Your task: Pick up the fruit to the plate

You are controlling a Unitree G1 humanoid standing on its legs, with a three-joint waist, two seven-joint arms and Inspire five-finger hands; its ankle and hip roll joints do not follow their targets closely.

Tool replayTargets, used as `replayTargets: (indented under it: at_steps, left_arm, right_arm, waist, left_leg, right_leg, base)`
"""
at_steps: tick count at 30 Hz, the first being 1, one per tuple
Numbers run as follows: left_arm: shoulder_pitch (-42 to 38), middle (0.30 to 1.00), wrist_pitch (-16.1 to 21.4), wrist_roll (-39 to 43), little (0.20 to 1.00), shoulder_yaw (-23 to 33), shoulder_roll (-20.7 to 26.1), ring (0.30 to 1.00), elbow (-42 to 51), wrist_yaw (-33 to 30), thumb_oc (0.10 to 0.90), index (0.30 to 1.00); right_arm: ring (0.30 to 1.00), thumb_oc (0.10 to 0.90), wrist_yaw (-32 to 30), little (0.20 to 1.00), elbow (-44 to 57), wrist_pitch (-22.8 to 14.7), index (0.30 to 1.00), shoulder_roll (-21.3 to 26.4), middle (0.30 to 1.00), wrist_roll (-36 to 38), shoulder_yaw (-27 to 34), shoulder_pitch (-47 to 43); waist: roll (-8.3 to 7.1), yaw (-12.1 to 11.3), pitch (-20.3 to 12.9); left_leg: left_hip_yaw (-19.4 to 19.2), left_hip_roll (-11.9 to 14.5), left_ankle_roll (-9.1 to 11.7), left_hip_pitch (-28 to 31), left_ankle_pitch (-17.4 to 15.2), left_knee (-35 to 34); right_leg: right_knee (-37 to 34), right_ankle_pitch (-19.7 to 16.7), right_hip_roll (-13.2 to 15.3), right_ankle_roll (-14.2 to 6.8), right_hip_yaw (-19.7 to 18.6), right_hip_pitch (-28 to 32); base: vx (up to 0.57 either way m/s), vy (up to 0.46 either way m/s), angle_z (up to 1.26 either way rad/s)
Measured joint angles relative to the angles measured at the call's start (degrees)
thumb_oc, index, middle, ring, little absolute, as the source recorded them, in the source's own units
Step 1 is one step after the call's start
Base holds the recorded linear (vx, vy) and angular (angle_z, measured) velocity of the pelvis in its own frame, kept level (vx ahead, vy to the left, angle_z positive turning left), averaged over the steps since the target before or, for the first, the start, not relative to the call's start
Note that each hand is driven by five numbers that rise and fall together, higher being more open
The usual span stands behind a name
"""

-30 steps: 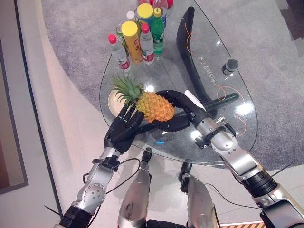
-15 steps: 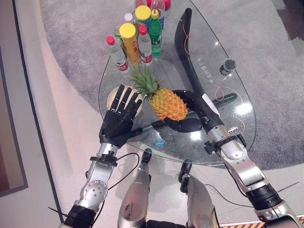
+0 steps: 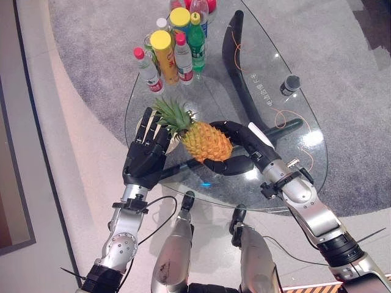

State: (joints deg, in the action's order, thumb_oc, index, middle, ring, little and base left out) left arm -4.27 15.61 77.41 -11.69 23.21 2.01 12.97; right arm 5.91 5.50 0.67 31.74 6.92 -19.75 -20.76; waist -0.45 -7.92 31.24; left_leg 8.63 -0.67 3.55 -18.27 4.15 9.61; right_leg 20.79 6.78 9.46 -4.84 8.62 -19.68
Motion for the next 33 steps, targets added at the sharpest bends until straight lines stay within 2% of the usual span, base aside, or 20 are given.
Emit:
replayTargets:
  at_steps: [5, 19, 25, 33]
  left_arm:
    - [-0.1, 0.900, 1.4, 0.1, 0.900, -0.2, 0.0, 0.900, 0.0, -0.3, 0.800, 0.900]
    - [0.9, 0.900, 1.3, -2.4, 0.900, -0.7, 1.0, 0.900, -0.2, -6.4, 0.800, 0.900]
    - [0.7, 0.900, -1.2, -5.4, 0.900, -0.8, 3.1, 0.900, -0.3, -11.2, 0.800, 0.900]
    - [0.8, 0.900, -4.7, -5.5, 0.900, -1.3, 3.2, 0.900, -1.3, -12.2, 0.800, 0.900]
  right_arm:
    - [0.300, 0.100, 0.0, 0.200, 0.0, 0.4, 0.300, -0.5, 0.300, 0.5, -1.0, -1.4]
    - [0.300, 0.100, 0.2, 0.200, -0.2, 7.4, 0.300, -0.6, 0.300, 0.7, -6.3, -5.7]
    - [0.300, 0.100, 0.8, 0.200, -0.5, 7.7, 0.300, 0.5, 0.300, -0.2, -10.9, -6.8]
    - [0.300, 0.100, 1.4, 0.200, -0.6, 7.9, 0.300, 2.2, 0.300, -2.5, -11.9, -6.9]
  waist:
    - [0.01, 0.0, 0.0]
    - [0.04, -1.6, 0.0]
    - [0.05, -1.7, 0.0]
    - [0.06, -1.9, 0.0]
  left_leg:
    - [0.0, -0.1, 0.2, -0.6, -0.1, 0.5]
    - [0.3, -0.4, 0.3, -0.9, -0.1, 0.6]
    - [0.4, -0.4, 0.3, -1.0, -0.1, 0.5]
    - [0.8, -0.4, 0.4, -1.9, 0.0, 0.5]
  right_leg:
    - [0.1, 0.1, 0.0, 0.0, 0.0, -0.3]
    - [0.2, 0.1, 0.0, -0.1, -0.8, -0.8]
    - [0.1, 0.2, -0.1, -0.1, -0.8, -0.9]
    - [0.0, 0.2, -0.1, -0.1, -0.4, -1.5]
  base:
    - [0.00, 0.000, 0.00]
    - [0.00, 0.000, 0.00]
    - [0.00, 0.000, 0.00]
    - [0.00, -0.002, 0.01]
